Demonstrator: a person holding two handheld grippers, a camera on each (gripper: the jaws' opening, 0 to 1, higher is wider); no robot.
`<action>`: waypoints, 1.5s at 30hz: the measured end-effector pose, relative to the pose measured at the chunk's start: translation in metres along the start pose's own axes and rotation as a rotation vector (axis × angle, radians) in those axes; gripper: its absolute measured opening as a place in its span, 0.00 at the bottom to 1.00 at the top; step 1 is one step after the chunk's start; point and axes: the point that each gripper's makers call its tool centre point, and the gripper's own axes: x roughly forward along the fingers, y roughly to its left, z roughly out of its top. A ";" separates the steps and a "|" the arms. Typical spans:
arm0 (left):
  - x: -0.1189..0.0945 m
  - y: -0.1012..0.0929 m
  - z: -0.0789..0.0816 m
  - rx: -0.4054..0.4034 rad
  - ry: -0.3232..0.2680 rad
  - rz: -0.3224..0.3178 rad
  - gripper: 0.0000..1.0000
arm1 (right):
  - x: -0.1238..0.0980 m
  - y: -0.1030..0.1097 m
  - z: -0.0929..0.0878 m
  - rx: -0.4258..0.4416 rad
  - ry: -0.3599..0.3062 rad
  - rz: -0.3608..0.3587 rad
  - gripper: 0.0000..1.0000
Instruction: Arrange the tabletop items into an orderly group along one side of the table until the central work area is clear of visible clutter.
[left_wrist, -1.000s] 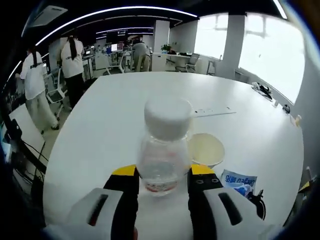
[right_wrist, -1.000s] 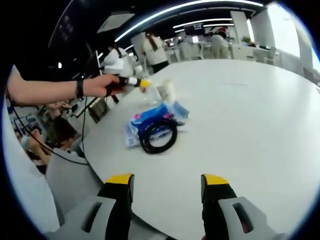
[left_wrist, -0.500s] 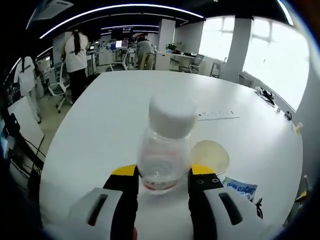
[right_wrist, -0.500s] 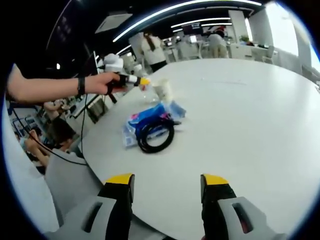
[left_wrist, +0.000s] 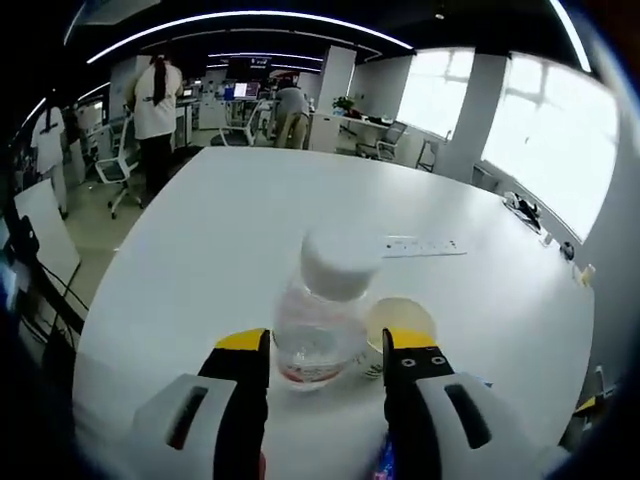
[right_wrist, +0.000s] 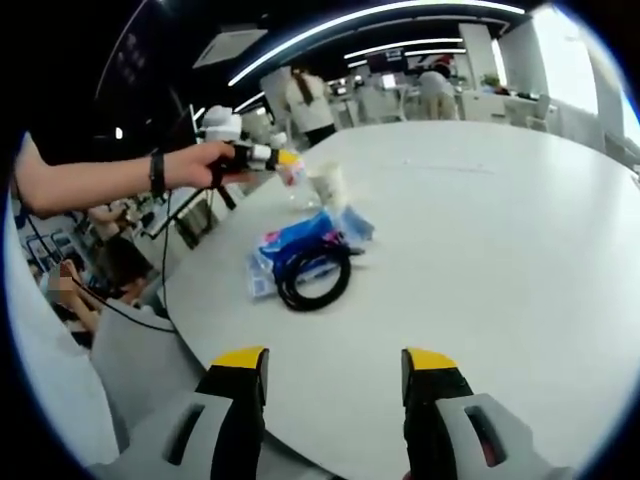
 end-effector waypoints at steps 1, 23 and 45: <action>-0.002 0.000 0.000 0.003 -0.002 0.000 0.44 | 0.000 0.000 0.000 -0.001 -0.001 0.000 0.54; -0.071 0.010 -0.073 -0.125 0.003 0.035 0.43 | -0.003 0.004 -0.001 0.002 -0.023 0.005 0.54; -0.094 -0.046 -0.140 -0.144 0.089 -0.046 0.39 | -0.003 0.008 -0.010 0.026 -0.032 0.001 0.54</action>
